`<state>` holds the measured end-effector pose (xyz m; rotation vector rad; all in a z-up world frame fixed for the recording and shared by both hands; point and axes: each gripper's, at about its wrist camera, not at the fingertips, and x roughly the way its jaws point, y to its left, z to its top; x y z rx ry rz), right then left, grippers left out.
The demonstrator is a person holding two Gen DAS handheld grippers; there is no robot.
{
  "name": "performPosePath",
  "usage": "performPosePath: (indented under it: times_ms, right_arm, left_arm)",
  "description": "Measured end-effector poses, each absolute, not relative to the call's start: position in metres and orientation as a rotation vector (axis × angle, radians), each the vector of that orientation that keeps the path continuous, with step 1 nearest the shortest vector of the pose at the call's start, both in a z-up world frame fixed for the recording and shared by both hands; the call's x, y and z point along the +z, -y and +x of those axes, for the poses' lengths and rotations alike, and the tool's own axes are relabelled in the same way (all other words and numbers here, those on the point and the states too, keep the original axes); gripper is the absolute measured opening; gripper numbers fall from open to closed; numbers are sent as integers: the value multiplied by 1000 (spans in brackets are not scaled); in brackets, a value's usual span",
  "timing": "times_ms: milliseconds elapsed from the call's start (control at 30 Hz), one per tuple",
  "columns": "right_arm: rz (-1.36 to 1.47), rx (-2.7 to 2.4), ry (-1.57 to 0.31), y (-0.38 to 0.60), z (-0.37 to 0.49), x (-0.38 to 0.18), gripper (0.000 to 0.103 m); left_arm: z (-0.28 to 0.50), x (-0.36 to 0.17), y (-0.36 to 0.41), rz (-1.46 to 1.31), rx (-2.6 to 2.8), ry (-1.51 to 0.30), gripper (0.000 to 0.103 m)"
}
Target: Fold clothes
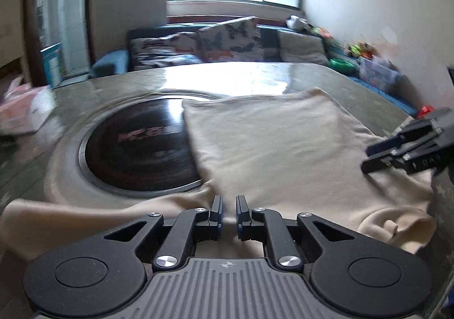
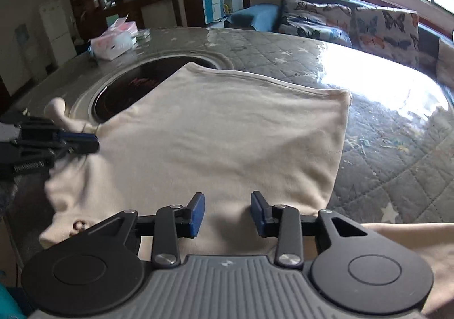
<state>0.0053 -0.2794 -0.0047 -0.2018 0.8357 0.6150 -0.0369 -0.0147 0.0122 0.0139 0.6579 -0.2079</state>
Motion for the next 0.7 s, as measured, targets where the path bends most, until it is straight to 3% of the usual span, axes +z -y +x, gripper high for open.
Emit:
performPosePath:
  times_ms: [233,267,300,367,667,700]
  right_arm:
    - [-242,617,-822,271,-4,0,40]
    - [-252,631,-816,268,-5,2,40]
    - [-262,650,-810,262,-7,4,40]
    - [-275,696,-797,251,-12,8,40]
    - [-384,970,-747,181,-45,20,40]
    - [-407,1001,-739,171,-50,20,40]
  left_arm:
    - [-55,22,-50,-73,75,-613,15]
    - [-55,23,-61,-79,141,-610,19]
    - [-55,24,-72,-88,205,-608,32]
    - [-53,25,-94,-121,324,-609,46]
    - [-45,15,-153,-327,390,-667,43]
    - [-44,14,-156,-342,386,-671,34]
